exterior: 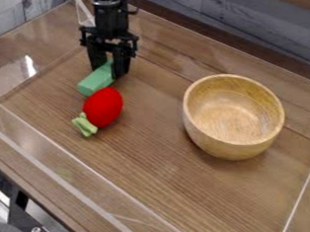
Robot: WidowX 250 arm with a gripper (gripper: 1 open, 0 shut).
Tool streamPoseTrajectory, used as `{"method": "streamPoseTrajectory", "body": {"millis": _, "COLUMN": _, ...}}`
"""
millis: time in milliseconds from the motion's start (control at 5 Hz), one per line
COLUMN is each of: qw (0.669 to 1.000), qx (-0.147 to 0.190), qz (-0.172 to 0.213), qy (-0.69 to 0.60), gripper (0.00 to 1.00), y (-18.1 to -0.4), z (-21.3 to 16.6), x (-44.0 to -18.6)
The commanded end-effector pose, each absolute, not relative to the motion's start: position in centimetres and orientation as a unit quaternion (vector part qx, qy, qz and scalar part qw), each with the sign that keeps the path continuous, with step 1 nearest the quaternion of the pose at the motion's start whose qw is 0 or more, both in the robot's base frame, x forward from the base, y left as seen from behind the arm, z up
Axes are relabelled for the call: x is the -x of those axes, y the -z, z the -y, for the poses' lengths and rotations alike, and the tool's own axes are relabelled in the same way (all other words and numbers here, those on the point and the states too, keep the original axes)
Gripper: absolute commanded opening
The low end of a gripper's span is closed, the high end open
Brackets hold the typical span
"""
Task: Put the green block in the brown bowl
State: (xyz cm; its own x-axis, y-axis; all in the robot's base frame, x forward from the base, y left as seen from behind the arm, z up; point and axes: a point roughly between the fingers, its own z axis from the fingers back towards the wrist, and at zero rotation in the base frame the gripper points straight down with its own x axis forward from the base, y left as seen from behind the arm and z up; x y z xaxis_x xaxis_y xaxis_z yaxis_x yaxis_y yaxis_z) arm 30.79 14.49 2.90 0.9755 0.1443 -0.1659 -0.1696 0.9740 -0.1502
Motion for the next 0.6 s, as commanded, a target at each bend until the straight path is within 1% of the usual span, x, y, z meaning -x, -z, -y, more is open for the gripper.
{"method": "streamPoseTrajectory", "body": {"millis": 0, "qw": 0.993, "qx": 0.072, "qz": -0.029, "qy": -0.092, "gripper": 0.00, "y": -7.68, "z": -14.23, "x": -30.89}}
{"method": "streamPoseTrajectory", "body": {"millis": 200, "qw": 0.992, "qx": 0.076, "qz": -0.024, "qy": -0.098, "gripper": 0.00, "y": -7.65, "z": -14.54, "x": -31.01}}
{"method": "streamPoseTrajectory", "body": {"millis": 400, "qw": 0.991, "qx": 0.073, "qz": -0.025, "qy": -0.106, "gripper": 0.00, "y": -6.70, "z": -15.15, "x": -31.18}}
